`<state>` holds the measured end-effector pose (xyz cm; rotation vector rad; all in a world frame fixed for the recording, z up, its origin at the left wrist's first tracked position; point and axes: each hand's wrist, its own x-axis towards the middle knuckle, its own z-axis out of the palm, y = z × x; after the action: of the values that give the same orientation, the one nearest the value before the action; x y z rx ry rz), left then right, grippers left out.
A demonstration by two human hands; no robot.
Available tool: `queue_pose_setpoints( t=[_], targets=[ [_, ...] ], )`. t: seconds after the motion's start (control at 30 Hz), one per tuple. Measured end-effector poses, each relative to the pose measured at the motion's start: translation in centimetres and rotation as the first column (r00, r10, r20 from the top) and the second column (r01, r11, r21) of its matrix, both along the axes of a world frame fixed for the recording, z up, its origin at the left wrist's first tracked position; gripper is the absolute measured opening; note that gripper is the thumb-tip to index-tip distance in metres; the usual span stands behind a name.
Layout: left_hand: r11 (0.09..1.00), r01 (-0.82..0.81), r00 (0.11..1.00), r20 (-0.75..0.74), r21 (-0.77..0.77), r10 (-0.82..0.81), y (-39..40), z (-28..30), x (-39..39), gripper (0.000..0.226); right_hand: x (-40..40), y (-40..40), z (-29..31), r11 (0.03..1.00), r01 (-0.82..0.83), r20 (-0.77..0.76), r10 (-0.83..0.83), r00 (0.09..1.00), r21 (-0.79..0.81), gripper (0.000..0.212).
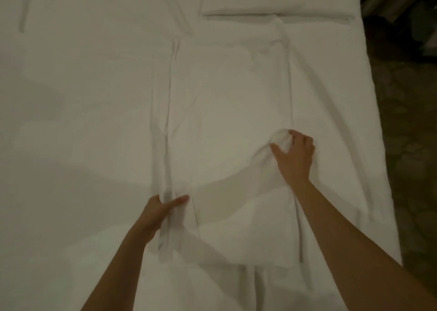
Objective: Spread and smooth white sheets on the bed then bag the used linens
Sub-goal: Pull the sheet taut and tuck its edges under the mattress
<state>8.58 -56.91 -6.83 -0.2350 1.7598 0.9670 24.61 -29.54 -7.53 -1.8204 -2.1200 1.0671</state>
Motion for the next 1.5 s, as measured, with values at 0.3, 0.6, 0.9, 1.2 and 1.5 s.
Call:
queue_pose_setpoints(
  t=[0.3, 0.6, 0.9, 1.2, 1.5],
  targets=[
    [1.0, 0.005, 0.996, -0.089, 0.027, -0.003, -2.2, 0.7, 2.1, 0.038, 6.5, -2.1, 0.8, 0.896, 0.126, -0.052, -0.164, 0.985, -0.426, 0.022],
    [0.996, 0.081, 0.997, 0.008, -0.024, -0.08, -4.0, 0.7, 4.8, 0.042, 11.6, -7.6, 1.0, 0.718, 0.054, -0.064, -0.137, 0.989, -0.694, 0.052],
    [0.999, 0.036, 0.999, 0.031, -0.03, -0.035, -4.9, 1.0, 5.8, 0.056, 15.7, -10.5, 1.9, 0.647, 0.074, -0.025, -0.141, 0.99, -0.759, 0.036],
    [0.998, 0.026, 1.0, -0.018, 0.053, -0.025, -5.2, 2.5, 5.8, 0.037, 17.6, -12.5, 2.8, 0.684, 0.148, -0.145, -0.351, 0.925, -0.714, 0.019],
    [0.976, -0.215, 0.958, 0.189, -0.022, 0.216, -6.7, 1.2, 8.7, 0.042, 18.8, -16.6, 3.3, 0.061, 0.22, 0.057, -0.869, 0.491, -0.974, 0.057]
  ],
)
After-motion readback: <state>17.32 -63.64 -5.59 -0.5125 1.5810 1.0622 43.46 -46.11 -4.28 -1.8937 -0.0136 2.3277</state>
